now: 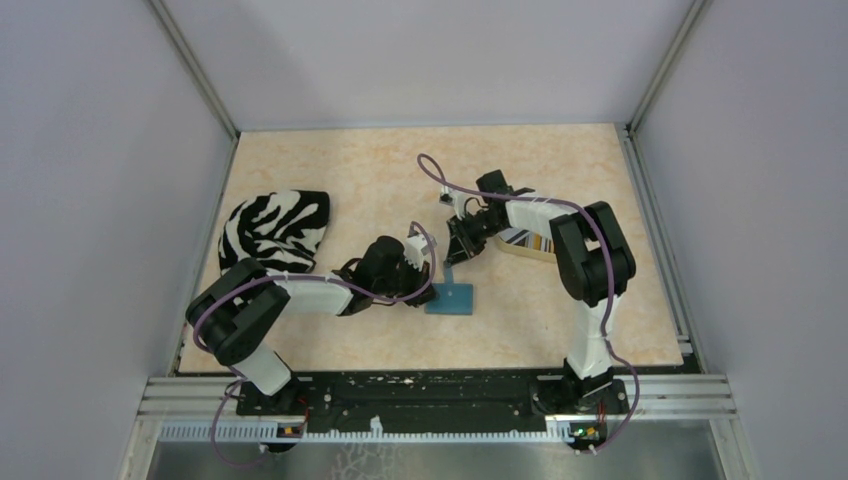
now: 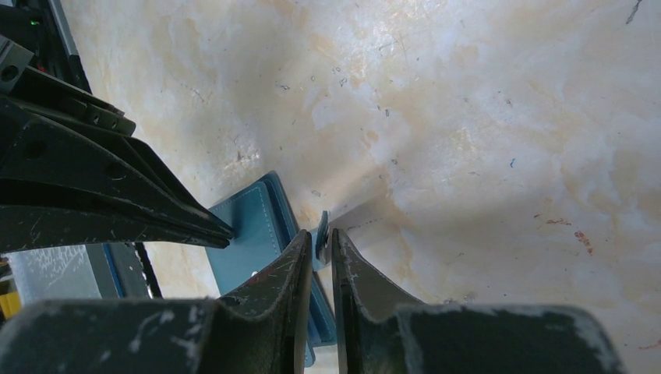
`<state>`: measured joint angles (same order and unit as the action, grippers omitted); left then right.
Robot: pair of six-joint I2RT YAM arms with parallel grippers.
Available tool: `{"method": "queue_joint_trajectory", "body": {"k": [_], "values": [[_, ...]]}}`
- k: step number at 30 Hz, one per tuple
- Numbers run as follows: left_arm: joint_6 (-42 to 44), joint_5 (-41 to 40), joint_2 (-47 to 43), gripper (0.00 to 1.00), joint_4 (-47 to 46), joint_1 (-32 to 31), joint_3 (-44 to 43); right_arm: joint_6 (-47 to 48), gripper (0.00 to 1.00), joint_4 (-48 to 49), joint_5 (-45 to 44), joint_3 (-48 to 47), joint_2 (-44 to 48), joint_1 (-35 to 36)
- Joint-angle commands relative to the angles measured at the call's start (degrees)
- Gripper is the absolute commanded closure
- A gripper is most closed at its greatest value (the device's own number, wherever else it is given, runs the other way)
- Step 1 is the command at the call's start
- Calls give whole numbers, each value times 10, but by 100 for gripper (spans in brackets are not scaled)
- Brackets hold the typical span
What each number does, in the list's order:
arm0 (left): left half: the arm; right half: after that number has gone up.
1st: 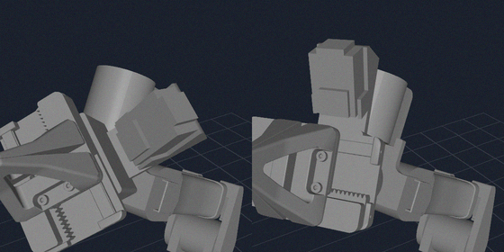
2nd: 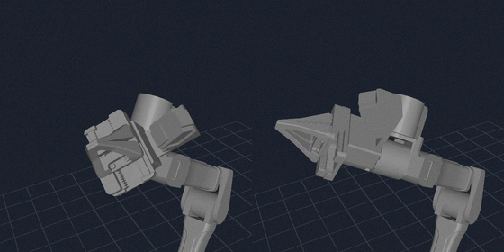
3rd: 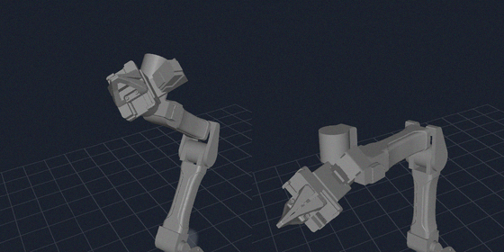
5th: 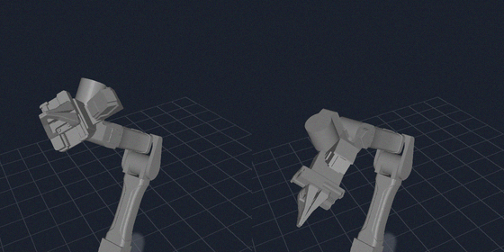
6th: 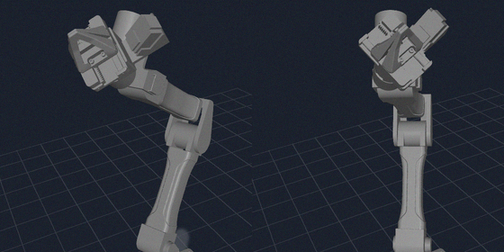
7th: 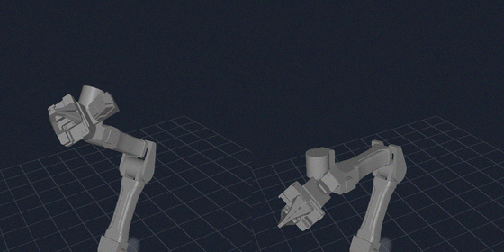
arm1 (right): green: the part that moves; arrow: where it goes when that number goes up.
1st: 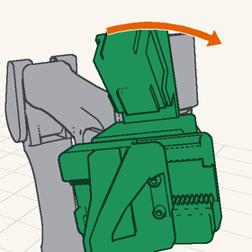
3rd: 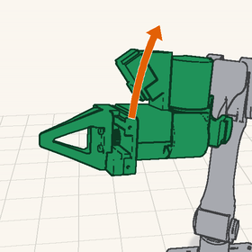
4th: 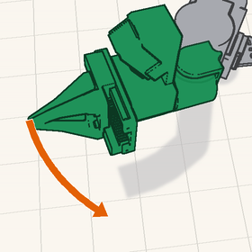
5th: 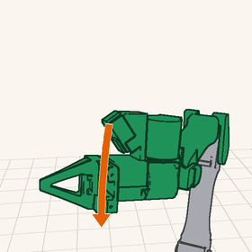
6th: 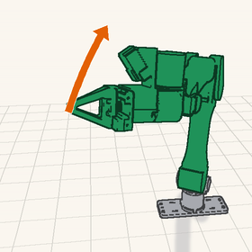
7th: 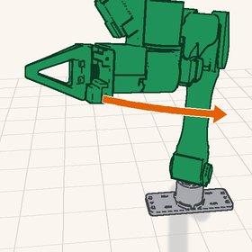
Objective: Put the credit cards into the card holder
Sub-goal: Close the card holder at the center of the board.
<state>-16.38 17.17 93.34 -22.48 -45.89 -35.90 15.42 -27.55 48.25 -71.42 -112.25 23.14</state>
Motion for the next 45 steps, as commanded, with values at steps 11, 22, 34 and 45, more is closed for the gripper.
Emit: {"method": "queue_joint_trajectory", "body": {"k": [11, 22, 34, 45], "values": [[14, 1, 16, 91, 22, 2, -10, 8, 83, 5, 14, -30, 26, -12], [14, 4, 18, 92, 24, 2, -11, 8, 92, 9, 22, -28, 25, -12], [-1, 12, 21, 91, 14, 2, -9, 58, 100, -28, 32, -38, 36, -12], [-55, 93, 34, 94, -39, 43, 12, 187, 100, -33, 20, 19, 106, -10]]}}
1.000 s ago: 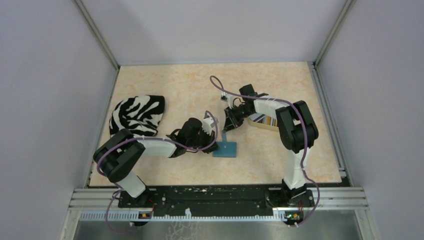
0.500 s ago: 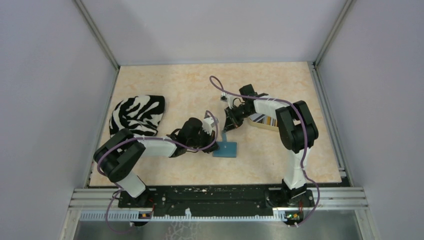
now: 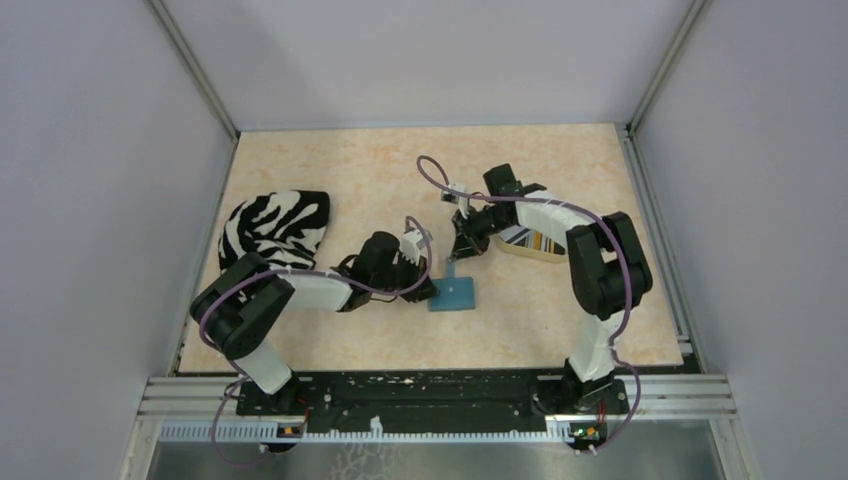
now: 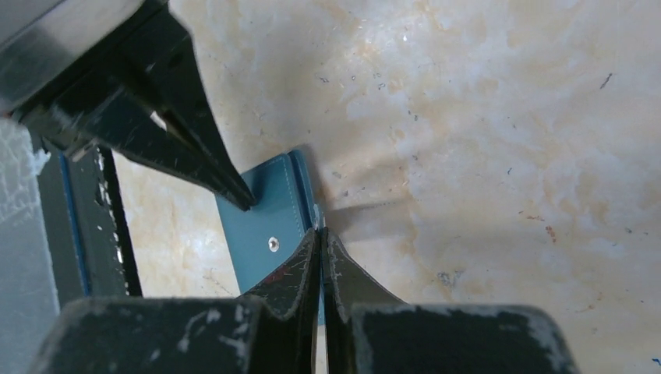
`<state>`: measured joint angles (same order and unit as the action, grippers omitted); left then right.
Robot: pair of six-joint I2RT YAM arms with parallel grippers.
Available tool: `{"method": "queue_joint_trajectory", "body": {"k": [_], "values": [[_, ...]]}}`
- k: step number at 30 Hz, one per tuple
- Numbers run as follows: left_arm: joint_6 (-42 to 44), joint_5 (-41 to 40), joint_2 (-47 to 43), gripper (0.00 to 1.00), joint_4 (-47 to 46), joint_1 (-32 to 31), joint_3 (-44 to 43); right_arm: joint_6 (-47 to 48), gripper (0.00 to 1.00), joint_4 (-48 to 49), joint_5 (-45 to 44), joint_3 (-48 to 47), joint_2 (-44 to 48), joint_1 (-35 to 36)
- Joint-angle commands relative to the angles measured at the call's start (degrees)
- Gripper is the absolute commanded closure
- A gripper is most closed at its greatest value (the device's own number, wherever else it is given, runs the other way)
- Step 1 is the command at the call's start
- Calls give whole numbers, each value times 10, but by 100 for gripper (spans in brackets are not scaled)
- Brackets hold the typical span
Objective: Put the credit cards into the card holder
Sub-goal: Close the card holder at the center of the board.
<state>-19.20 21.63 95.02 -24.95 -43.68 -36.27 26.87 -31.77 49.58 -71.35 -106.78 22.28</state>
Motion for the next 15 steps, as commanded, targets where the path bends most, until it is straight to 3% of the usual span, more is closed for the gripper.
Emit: {"method": "queue_joint_trajectory", "body": {"k": [1, 7, 15], "values": [[-30, 54, 18, 94, -16, 24, 17, 86, 100, 10, 3, 25, 57, 1], [-34, 61, 21, 95, -17, 27, 16, 186, 100, 23, -37, 77, 88, 20], [-37, 72, 26, 96, -20, 30, 14, 242, 100, 15, -43, 97, 106, 37]]}}
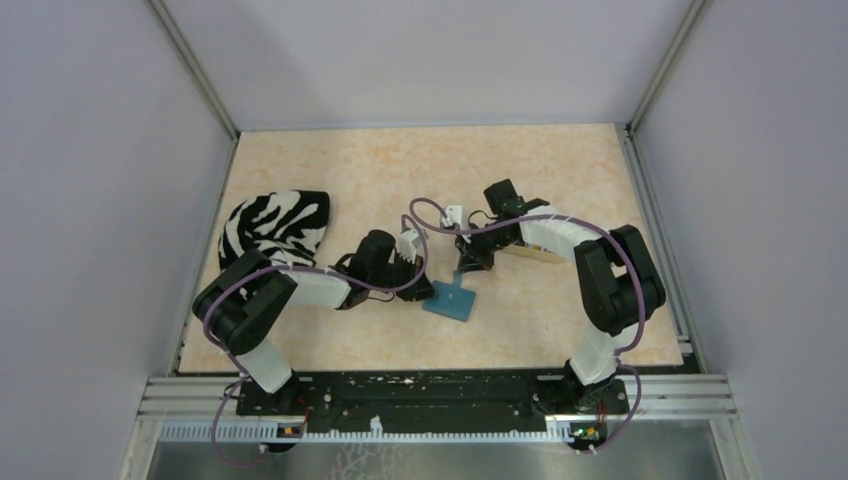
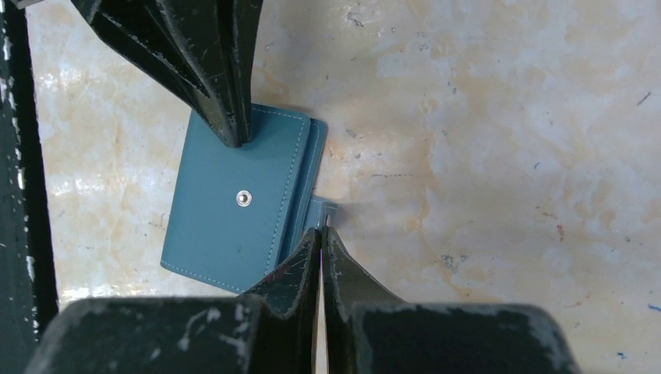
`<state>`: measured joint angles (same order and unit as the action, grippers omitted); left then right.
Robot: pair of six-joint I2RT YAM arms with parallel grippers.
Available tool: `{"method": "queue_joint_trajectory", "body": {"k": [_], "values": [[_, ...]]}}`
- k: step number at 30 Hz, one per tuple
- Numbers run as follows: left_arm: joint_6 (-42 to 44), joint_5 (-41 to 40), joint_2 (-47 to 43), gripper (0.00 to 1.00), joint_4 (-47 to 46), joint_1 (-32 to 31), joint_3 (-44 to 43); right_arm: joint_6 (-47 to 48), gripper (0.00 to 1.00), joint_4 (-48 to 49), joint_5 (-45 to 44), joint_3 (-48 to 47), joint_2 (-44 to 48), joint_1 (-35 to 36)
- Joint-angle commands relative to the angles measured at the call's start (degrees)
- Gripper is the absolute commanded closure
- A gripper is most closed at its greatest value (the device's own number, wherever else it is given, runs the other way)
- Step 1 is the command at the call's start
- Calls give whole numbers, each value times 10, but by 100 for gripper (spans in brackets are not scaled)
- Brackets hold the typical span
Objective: Put the credit cards into the card holder
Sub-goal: Close the card holder at the center of the board.
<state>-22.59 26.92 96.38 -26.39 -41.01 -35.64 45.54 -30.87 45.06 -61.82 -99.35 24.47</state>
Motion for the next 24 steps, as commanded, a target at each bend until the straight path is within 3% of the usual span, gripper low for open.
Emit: {"method": "queue_joint_trajectory", "body": {"k": [1, 24], "values": [[-3, 21, 14, 96, -5, 3, 7, 62, 100, 2, 0, 3, 33, 20], [3, 32, 15, 97, -4, 5, 5, 143, 100, -55, 10, 12, 43, 66]]}}
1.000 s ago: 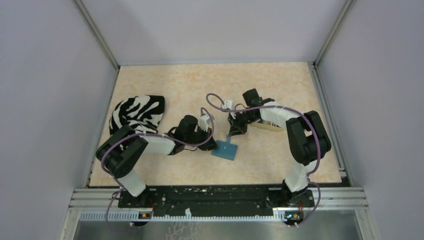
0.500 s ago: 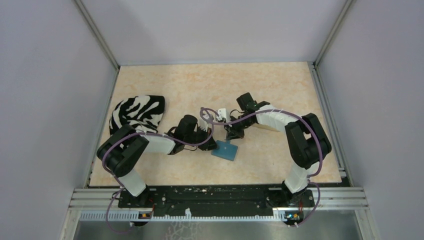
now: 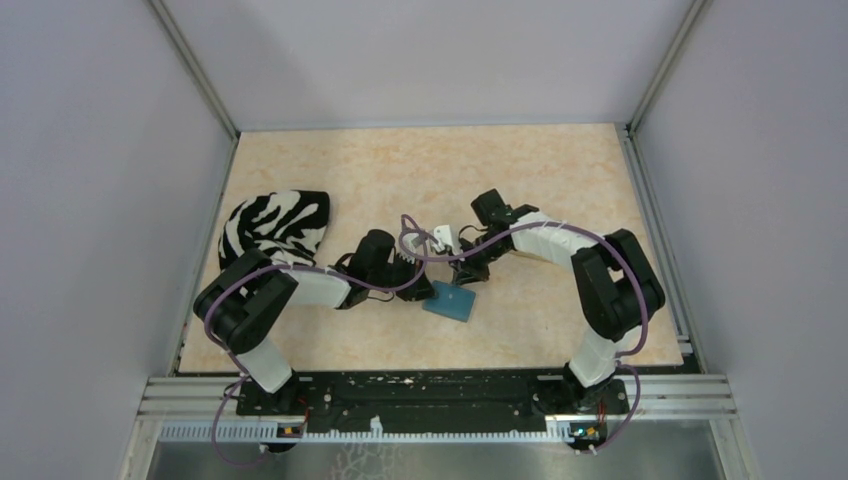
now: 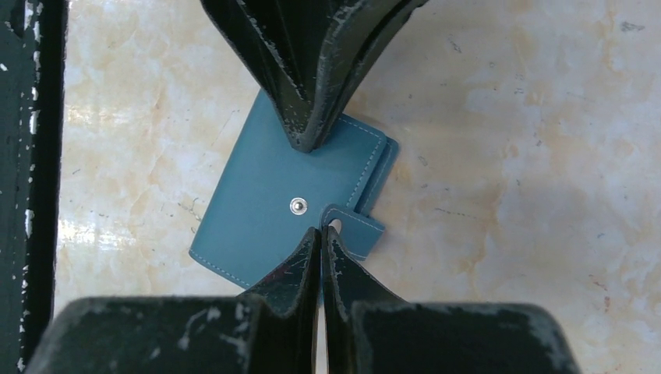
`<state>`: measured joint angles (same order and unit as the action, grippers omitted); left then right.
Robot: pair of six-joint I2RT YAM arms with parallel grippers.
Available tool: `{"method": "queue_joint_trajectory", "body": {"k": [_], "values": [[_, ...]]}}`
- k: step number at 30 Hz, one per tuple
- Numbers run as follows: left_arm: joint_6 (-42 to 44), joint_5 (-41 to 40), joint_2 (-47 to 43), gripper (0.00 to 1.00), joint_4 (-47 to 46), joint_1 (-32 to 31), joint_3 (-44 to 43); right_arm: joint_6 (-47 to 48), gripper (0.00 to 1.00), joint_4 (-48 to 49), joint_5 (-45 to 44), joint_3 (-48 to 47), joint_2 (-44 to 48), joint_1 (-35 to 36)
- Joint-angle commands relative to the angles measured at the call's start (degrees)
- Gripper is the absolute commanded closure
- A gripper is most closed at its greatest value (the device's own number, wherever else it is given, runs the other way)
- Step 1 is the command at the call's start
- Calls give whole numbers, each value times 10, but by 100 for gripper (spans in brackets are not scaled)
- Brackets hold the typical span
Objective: Put the credit cards into the card holder
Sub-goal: Close the card holder at the center of the board.
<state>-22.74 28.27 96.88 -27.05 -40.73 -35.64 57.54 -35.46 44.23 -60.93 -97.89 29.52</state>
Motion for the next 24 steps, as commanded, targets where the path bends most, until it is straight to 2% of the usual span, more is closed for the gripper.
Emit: {"method": "queue_joint_trajectory", "body": {"k": [1, 24], "values": [[4, 19, 11, 97, 2, 2, 5, 23, 100, -9, 18, 2, 28, 17], [5, 26, 11, 98, 3, 2, 4, 57, 100, -59, 8, -4, 16, 50]]}}
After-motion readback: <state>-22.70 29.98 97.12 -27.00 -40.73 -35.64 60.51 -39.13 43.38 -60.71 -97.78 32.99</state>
